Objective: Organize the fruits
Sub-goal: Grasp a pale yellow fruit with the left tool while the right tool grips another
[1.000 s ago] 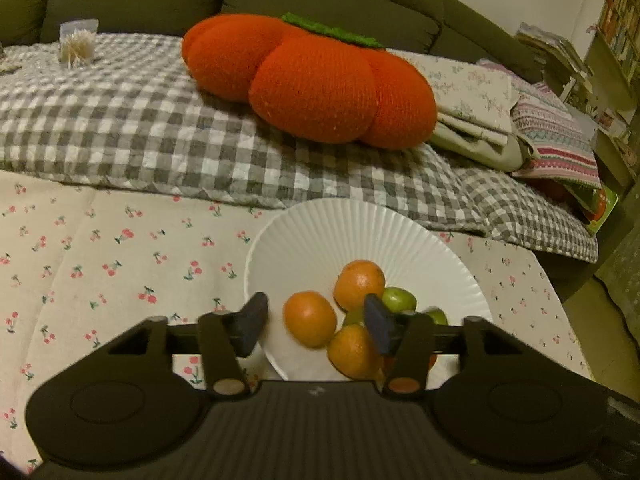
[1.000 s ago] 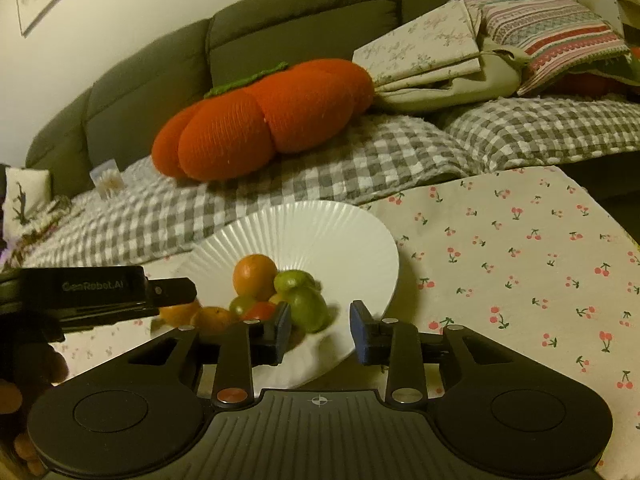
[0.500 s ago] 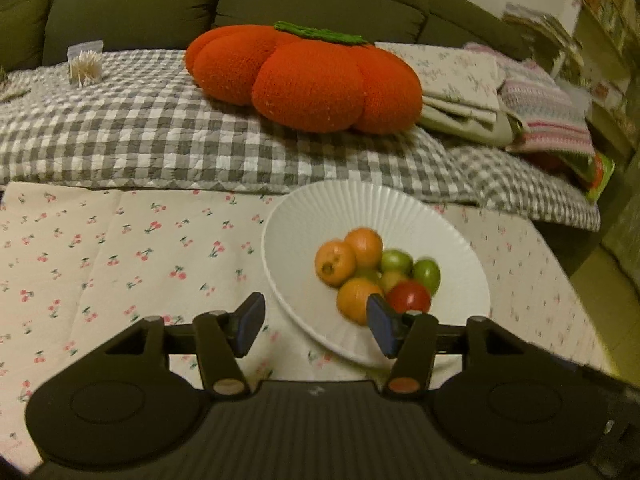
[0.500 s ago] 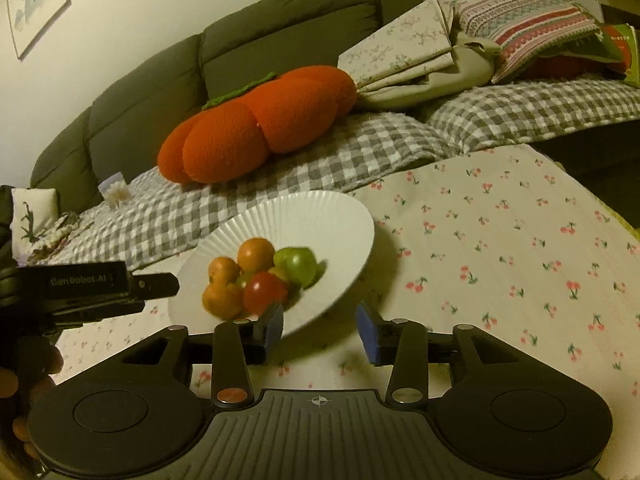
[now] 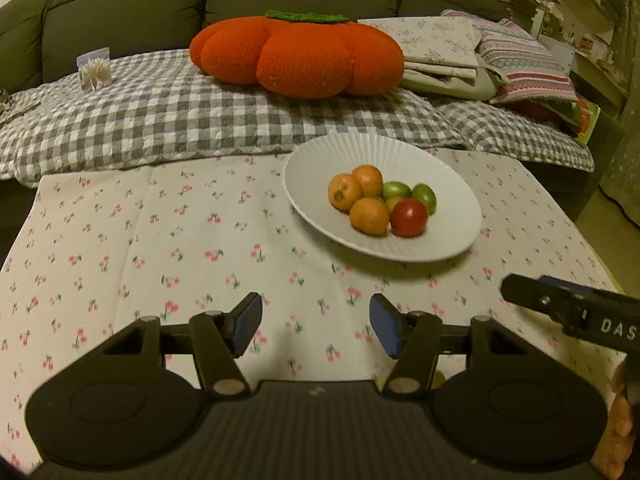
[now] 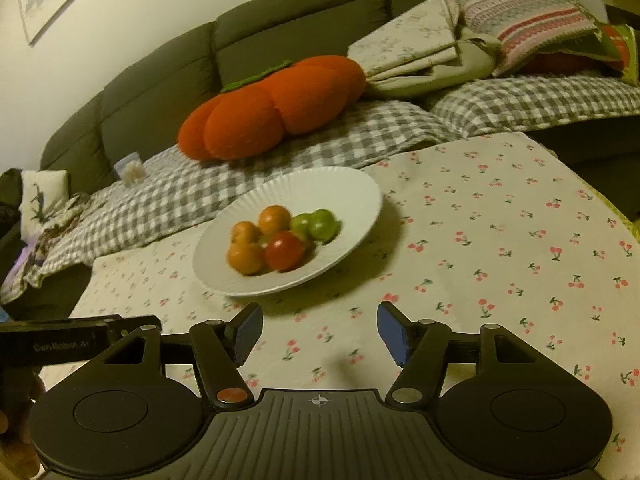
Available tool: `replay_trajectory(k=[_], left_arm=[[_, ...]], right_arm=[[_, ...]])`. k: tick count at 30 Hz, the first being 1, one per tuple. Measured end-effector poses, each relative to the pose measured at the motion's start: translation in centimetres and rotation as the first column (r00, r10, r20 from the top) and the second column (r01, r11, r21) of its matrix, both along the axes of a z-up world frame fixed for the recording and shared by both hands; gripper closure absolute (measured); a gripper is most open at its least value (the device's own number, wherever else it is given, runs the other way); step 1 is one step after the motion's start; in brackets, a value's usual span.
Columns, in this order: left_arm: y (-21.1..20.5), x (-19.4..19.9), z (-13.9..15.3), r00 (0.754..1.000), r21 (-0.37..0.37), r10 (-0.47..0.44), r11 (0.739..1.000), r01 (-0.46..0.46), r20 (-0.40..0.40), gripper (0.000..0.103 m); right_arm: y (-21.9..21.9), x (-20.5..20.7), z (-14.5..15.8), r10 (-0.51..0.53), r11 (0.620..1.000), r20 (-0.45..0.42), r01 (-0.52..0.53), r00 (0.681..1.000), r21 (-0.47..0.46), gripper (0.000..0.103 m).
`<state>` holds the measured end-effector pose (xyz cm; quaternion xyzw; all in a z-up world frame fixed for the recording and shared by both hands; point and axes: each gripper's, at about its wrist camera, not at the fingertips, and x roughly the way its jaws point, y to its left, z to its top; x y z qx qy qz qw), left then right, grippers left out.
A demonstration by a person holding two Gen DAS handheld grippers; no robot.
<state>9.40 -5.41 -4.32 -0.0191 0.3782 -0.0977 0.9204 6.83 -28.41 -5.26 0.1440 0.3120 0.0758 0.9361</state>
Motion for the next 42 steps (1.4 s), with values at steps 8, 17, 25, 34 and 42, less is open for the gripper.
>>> replay_trajectory(k=[8,17,25,34,42], left_arm=[[-0.9,-2.9,-0.2,0.998,0.041,-0.057,0.998,0.057,0.000,0.045],[-2.5,-4.0,-1.5,0.990,0.070,-0.136,0.988,0.137,-0.023,0.045],[-3.0,-3.9,-2.4,0.981,0.086,-0.195,0.977,0.196,-0.027,0.048],[-3.4,-3.3,-4.3,0.966,0.100,-0.254,0.961,0.257,-0.037,0.060],[-4.0,-3.1,-4.6,0.955,0.105,-0.295,0.950,0.295,-0.017,0.073]], right_arm=[[1.4,-1.4,0.4,0.055,0.997,-0.054,-0.053,0.997,0.047,0.037],[2.3,-1.9,0.1,0.070,0.995,-0.096,-0.062,0.993,0.077,0.037],[1.9,-1.4,-1.2,0.075,0.990,-0.131,-0.057,0.989,0.131,0.037],[2.0,-1.0,-1.9,0.077,0.988,-0.146,-0.057,0.986,0.142,0.037],[2.2,-0.9,-2.2,0.100,0.987,-0.144,-0.079,0.984,0.140,0.038]])
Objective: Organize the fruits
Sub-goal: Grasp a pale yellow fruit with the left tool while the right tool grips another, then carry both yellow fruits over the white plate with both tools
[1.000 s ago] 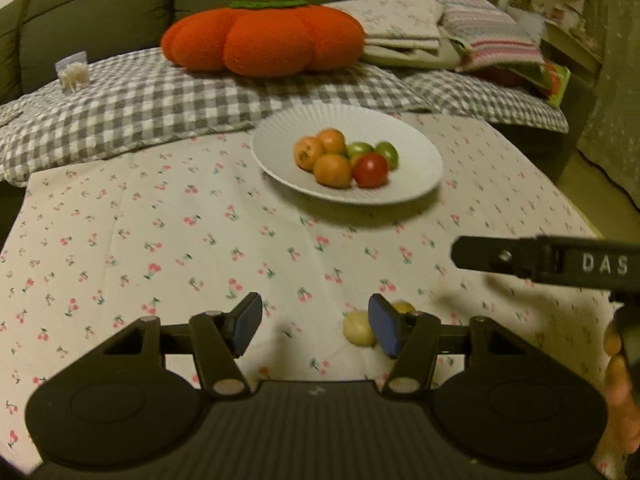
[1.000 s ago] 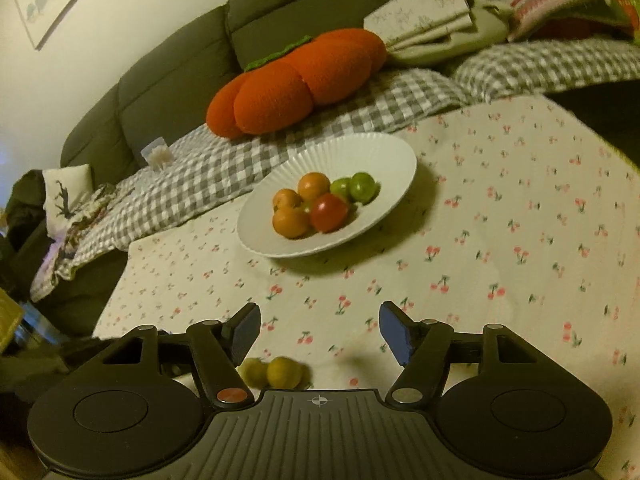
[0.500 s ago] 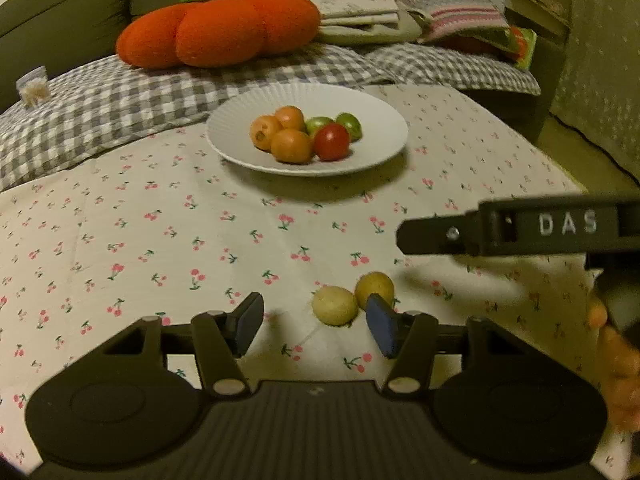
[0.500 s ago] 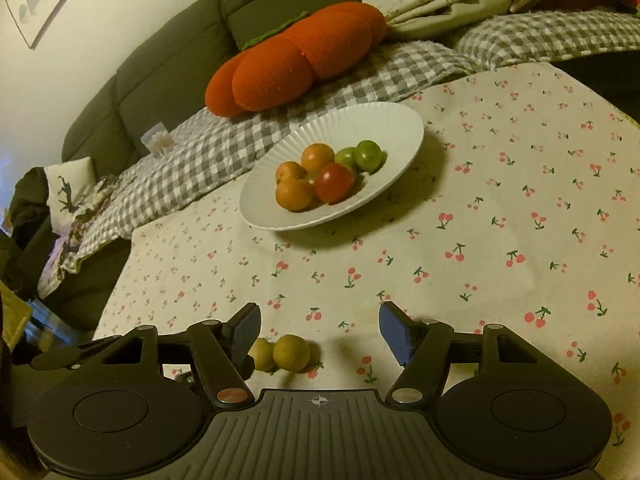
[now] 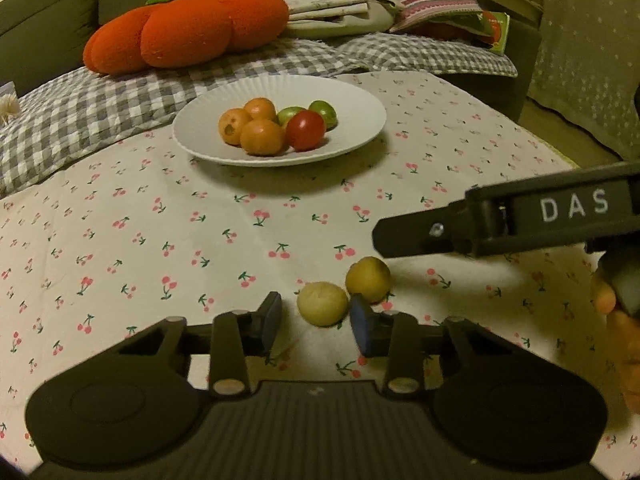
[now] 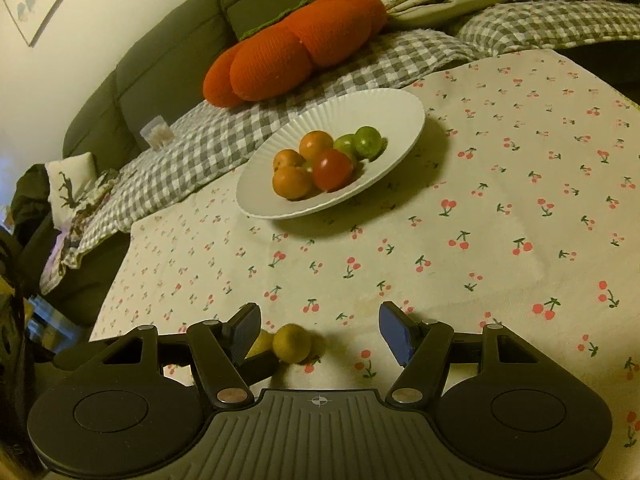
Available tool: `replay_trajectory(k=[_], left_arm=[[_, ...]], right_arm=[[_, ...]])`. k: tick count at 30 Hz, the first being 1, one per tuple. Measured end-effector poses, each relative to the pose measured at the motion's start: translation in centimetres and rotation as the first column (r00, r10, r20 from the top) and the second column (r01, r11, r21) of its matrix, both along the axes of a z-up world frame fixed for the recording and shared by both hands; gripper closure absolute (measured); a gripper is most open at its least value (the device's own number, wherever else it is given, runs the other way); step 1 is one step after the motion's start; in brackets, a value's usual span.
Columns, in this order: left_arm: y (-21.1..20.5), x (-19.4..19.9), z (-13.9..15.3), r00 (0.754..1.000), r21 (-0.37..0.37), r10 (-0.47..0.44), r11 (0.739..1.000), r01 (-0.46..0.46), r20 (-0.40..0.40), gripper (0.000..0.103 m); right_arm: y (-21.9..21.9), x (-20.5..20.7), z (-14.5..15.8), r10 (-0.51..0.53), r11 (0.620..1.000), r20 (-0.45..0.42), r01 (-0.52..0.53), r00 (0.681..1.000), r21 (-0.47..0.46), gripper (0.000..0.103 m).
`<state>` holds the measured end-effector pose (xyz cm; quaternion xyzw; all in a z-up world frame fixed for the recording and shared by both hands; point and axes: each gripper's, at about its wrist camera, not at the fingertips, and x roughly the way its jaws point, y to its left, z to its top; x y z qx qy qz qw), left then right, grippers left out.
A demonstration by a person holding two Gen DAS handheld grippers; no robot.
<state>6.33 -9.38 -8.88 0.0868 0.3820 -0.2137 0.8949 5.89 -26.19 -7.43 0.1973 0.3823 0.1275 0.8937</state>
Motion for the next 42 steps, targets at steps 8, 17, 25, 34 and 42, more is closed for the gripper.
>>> replay_trajectory(k=[8,17,25,34,42], left_arm=[[0.6,0.4,0.1,1.000,-0.007,0.020,1.000,-0.020,0.000,0.077],[4.7,1.8,1.3,0.978,-0.081,0.208,0.975,-0.209,-0.019,0.077],[4.7,1.8,1.9,0.971,-0.087,0.241,0.967,-0.240,-0.007,0.077],[3.9,1.7,3.3,0.966,-0.099,0.260,0.961,-0.258,0.007,0.077],[3.4,1.9,5.0,0.957,-0.096,0.290,0.953,-0.288,0.011,0.077]], right_arm=[[0.7,0.1,-0.3,0.036,0.999,0.006,-0.036,0.999,-0.015,0.050],[2.8,0.1,-1.2,0.115,0.991,0.017,-0.114,0.993,-0.077,0.057],[4.4,-0.1,-1.5,0.119,0.978,0.035,-0.111,0.992,-0.174,0.080],[3.5,-0.1,-0.9,0.087,0.982,0.053,-0.077,0.995,-0.173,0.080],[2.1,-0.3,1.1,0.050,0.988,0.100,-0.034,0.994,-0.151,0.080]])
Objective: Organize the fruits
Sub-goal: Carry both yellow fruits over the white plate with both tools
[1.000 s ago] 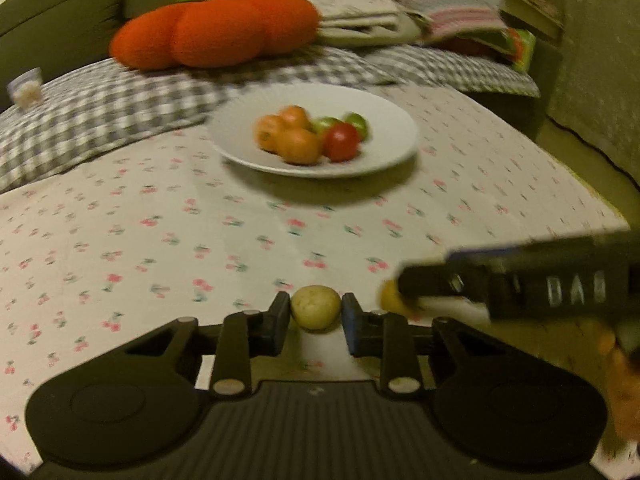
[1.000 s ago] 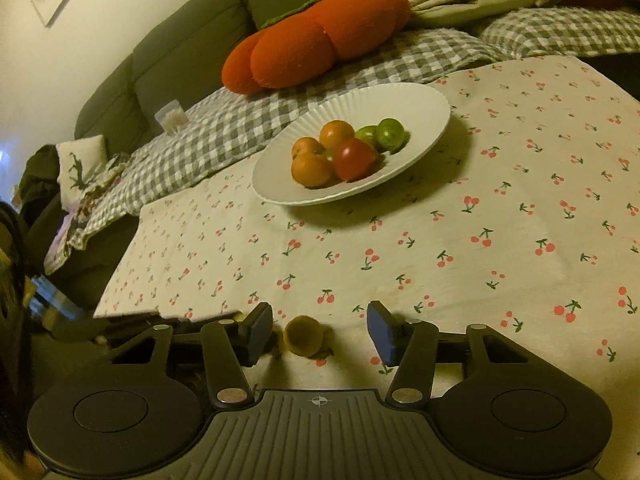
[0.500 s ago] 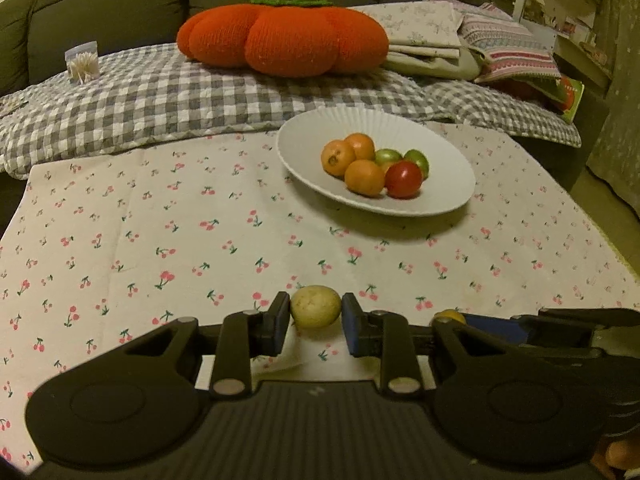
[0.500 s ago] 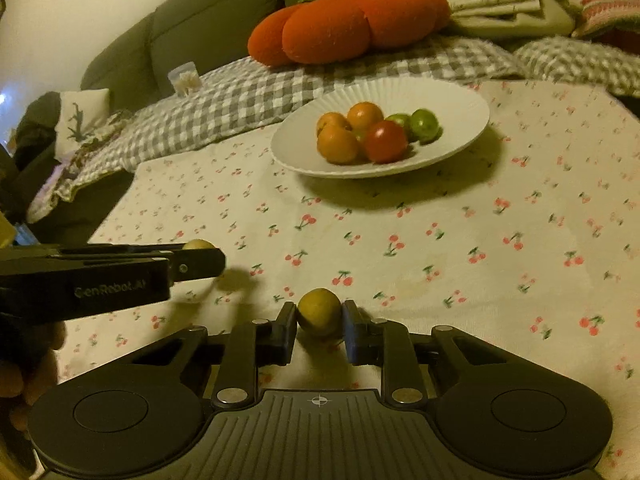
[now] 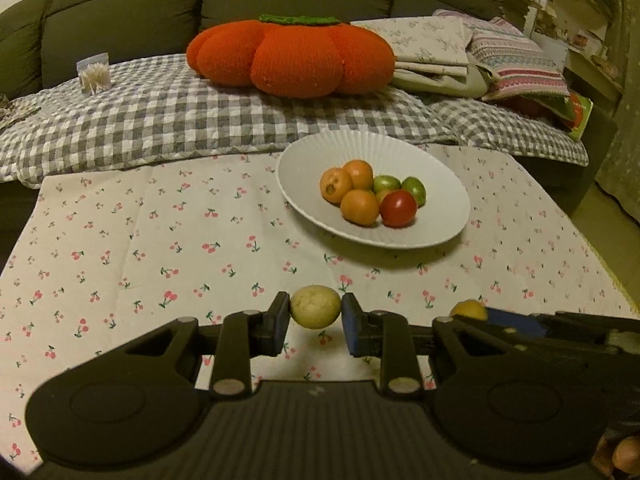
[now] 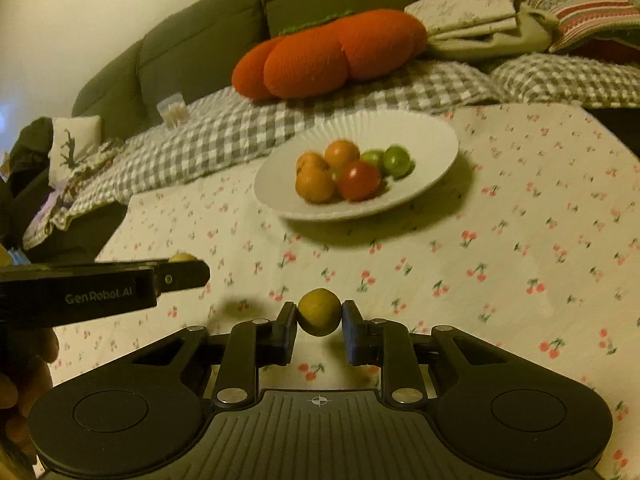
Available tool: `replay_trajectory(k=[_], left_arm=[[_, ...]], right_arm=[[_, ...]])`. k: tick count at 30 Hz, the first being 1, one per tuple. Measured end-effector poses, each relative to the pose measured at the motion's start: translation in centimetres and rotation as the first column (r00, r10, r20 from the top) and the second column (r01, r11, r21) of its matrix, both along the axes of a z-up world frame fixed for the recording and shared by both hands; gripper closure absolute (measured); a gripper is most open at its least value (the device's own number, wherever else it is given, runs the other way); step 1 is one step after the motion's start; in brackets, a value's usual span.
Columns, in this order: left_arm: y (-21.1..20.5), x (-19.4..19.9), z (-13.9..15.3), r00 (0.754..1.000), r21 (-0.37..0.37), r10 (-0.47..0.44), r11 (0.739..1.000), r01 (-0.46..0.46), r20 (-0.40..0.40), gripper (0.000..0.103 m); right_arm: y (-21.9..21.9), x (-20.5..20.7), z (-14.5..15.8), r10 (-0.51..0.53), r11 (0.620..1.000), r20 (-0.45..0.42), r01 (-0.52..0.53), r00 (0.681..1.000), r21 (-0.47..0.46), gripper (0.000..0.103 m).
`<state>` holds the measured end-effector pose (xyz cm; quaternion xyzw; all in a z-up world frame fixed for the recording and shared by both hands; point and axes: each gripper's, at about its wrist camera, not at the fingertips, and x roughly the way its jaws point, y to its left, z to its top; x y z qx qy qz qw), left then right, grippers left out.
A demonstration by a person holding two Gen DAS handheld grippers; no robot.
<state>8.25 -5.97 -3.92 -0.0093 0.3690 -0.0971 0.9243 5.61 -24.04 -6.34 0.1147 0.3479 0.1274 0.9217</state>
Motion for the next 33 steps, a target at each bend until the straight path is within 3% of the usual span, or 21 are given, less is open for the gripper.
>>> replay_trajectory(k=[18,24,33], left_arm=[[-2.2,2.1,6.0,0.995,0.061,-0.034,0.998,0.029,0.093,0.077],[-3.2,4.0,4.6,0.995,0.036,-0.061,0.998,0.058,0.083,0.077],[-4.7,6.9,2.6,0.990,0.031,-0.115,0.993,0.113,0.085,0.077]], right_arm=[[-4.3,1.7,6.2,-0.073,0.997,0.109,0.073,0.991,0.005,0.080],[-5.1,3.1,6.3,-0.079,0.997,0.108,0.079,0.991,0.004,0.080],[-5.3,6.4,3.4,-0.086,0.996,0.060,0.085,0.994,0.023,0.080]])
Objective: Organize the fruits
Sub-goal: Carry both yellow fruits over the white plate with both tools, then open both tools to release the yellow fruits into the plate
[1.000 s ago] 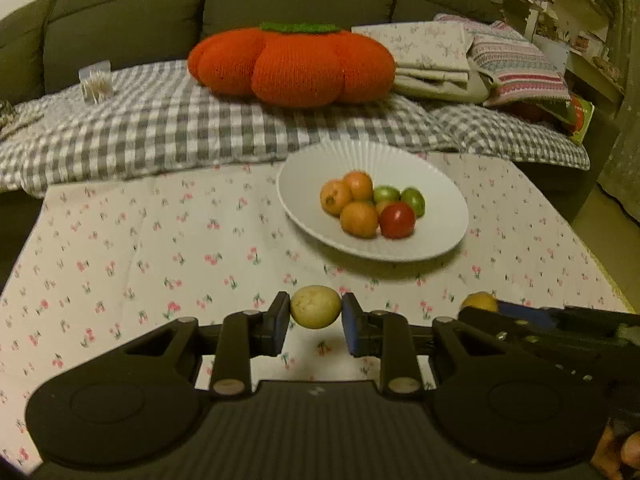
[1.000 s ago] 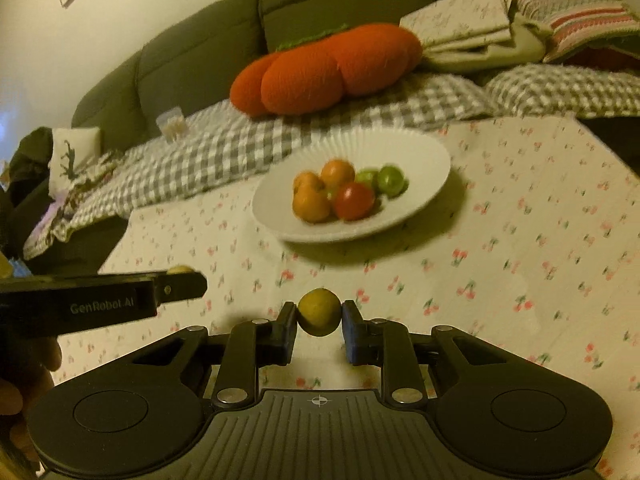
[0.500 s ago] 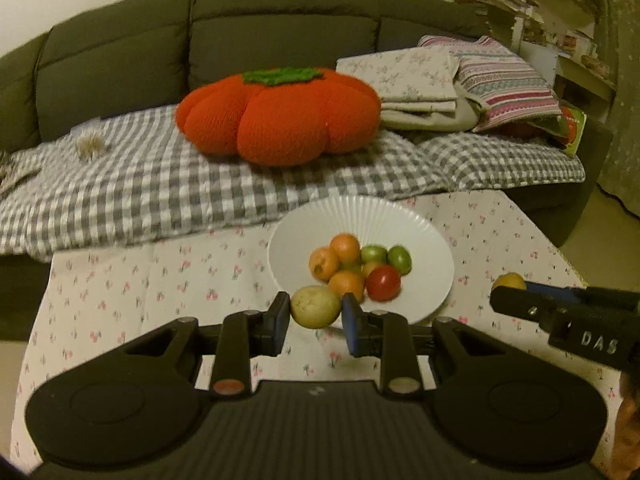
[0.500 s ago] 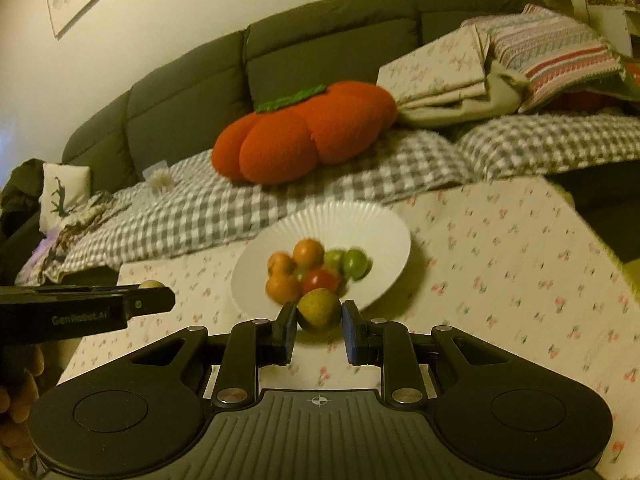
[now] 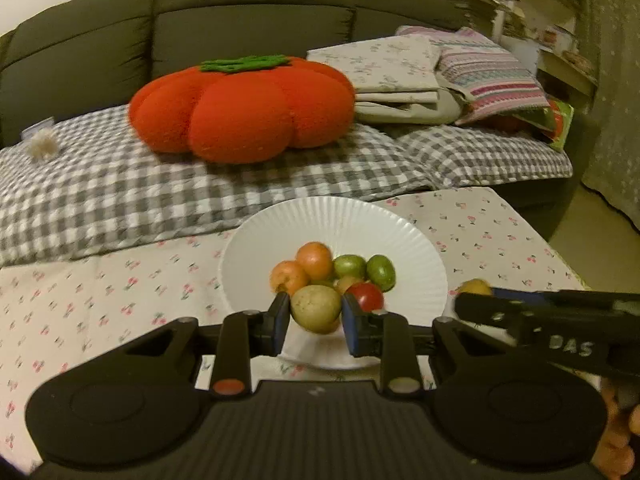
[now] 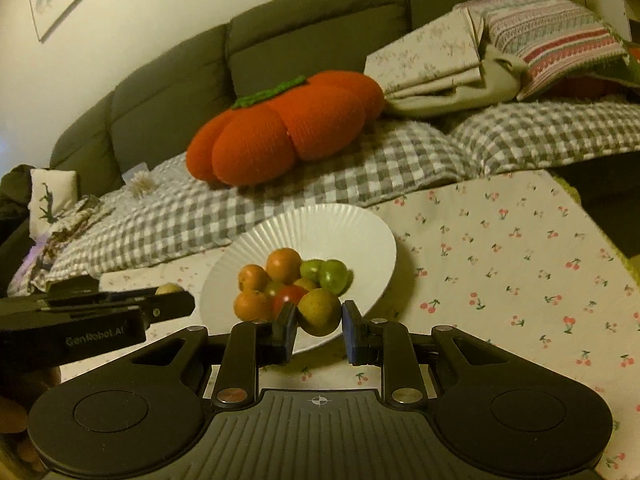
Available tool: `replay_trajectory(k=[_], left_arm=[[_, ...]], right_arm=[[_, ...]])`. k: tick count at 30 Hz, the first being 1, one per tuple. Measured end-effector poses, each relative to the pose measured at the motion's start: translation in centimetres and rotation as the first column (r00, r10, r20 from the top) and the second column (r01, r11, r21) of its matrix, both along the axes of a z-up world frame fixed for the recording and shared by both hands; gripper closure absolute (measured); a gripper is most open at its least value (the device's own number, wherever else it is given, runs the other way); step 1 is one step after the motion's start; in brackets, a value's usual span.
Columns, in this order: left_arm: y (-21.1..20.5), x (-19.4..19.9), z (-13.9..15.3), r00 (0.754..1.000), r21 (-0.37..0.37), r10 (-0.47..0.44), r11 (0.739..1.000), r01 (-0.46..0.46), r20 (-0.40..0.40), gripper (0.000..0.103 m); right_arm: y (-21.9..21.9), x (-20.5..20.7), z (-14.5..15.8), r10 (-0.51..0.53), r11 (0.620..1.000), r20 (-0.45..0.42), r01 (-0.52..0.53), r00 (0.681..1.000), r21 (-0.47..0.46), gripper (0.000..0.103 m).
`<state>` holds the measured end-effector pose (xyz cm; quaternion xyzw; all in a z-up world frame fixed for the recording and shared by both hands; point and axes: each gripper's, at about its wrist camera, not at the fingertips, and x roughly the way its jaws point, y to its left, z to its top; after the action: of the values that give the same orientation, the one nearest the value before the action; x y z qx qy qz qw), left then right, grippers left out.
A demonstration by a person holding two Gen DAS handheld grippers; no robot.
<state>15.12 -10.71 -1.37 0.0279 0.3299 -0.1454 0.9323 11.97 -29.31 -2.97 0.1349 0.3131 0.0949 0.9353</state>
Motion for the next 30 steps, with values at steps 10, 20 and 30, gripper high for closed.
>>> replay_trajectory(k=[10,20,30], left_arm=[[-1.8,4.1,-1.1,0.999,-0.028,-0.034,0.999,0.033,-0.021,0.077],[-2.1,6.2,-2.8,0.997,-0.059,-0.026,0.998,0.022,-0.067,0.077],[-1.0,5.6,-1.5,0.998,-0.096,-0.017,0.995,0.012,-0.057,0.048]], right_arm=[[0.6,3.4,-1.1,0.016,0.999,0.022,-0.015,1.000,-0.045,0.080],[1.8,4.5,-3.5,0.031,0.993,0.015,-0.029,0.999,-0.119,0.080],[2.2,3.8,-3.5,-0.004,0.993,0.026,0.007,1.000,-0.117,0.075]])
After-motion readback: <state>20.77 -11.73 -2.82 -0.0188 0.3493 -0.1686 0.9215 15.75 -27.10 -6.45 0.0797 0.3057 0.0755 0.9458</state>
